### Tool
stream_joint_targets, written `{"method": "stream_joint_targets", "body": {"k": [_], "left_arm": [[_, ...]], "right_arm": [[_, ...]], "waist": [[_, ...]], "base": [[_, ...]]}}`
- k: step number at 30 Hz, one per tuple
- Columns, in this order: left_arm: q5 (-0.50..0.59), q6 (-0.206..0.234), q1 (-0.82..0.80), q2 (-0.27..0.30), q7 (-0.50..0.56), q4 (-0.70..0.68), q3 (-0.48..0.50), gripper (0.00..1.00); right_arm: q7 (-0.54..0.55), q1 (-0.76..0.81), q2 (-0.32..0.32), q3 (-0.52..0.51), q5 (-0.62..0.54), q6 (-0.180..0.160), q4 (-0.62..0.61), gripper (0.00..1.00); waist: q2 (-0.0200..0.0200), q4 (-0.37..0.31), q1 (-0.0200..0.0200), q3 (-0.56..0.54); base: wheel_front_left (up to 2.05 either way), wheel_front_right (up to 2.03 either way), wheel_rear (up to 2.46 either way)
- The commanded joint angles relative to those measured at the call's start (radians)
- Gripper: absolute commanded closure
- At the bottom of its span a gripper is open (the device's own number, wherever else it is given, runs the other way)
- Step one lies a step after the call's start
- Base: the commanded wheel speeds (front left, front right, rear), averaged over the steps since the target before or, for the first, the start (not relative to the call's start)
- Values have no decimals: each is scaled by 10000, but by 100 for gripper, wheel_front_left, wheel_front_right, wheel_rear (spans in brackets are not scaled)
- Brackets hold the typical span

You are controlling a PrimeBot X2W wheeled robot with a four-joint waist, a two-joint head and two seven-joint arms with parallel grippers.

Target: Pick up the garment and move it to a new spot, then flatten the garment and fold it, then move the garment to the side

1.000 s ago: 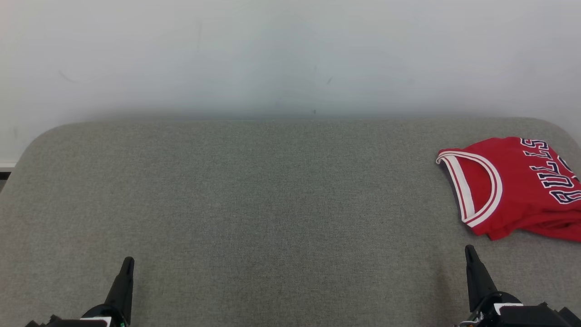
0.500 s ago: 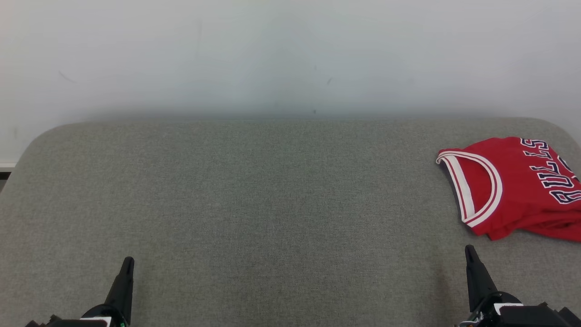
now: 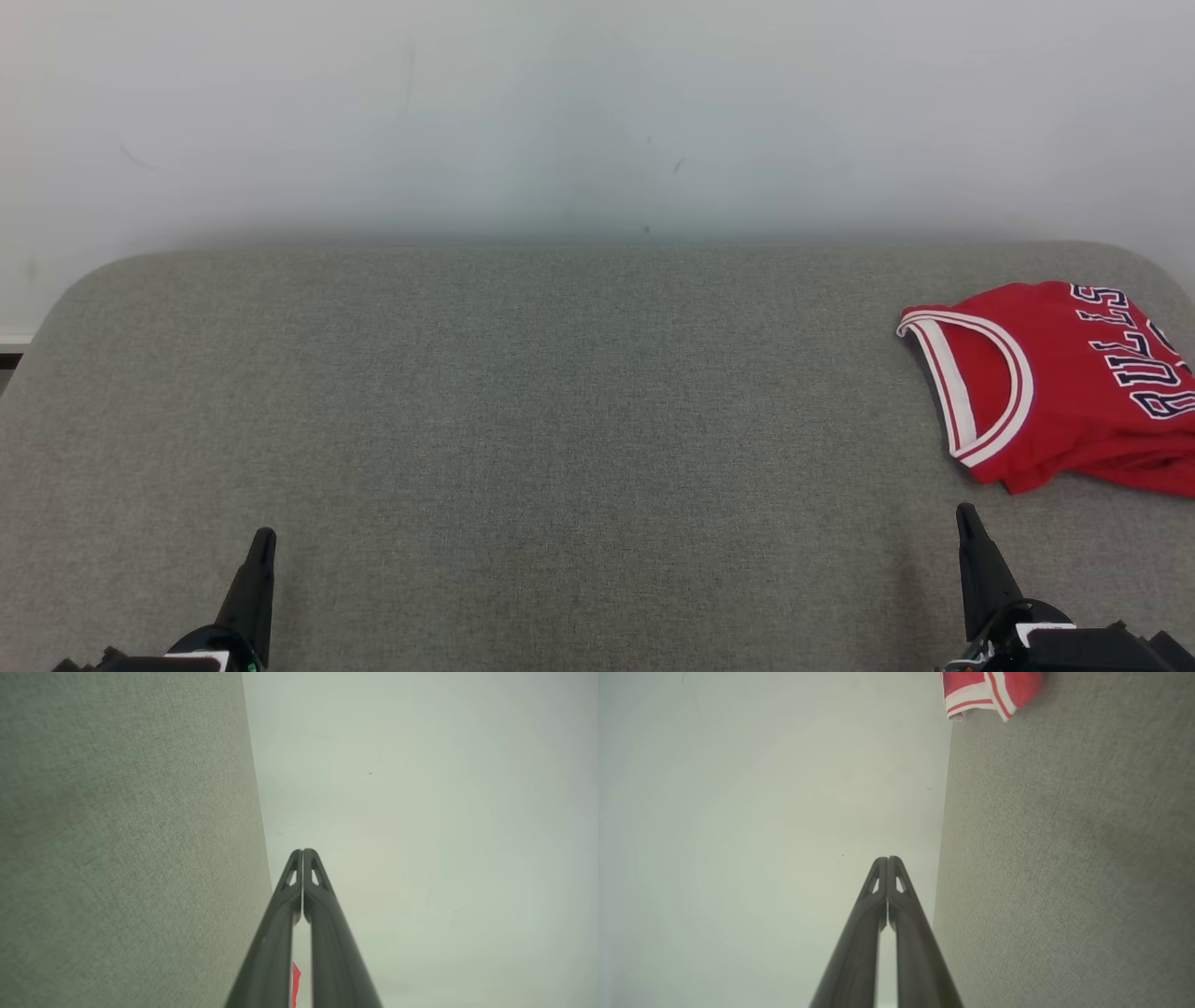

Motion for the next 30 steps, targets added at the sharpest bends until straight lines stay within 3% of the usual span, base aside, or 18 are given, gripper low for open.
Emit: {"method": "stream_joint_targets", "body": {"k": [1,30], "left_arm": [[-68,-30,-31,5,22,-46,-1,100],[-69,-30,-31,5,21,-47,-1,100]], "right_arm": [[38,122,-19,-12,6,11,-51,100],[38,123,-19,-12,6,11,-49,100]], "waist": [[0,0,0,0],[0,0,0,0]], "base": [[0,0,0],[0,0,0]]}}
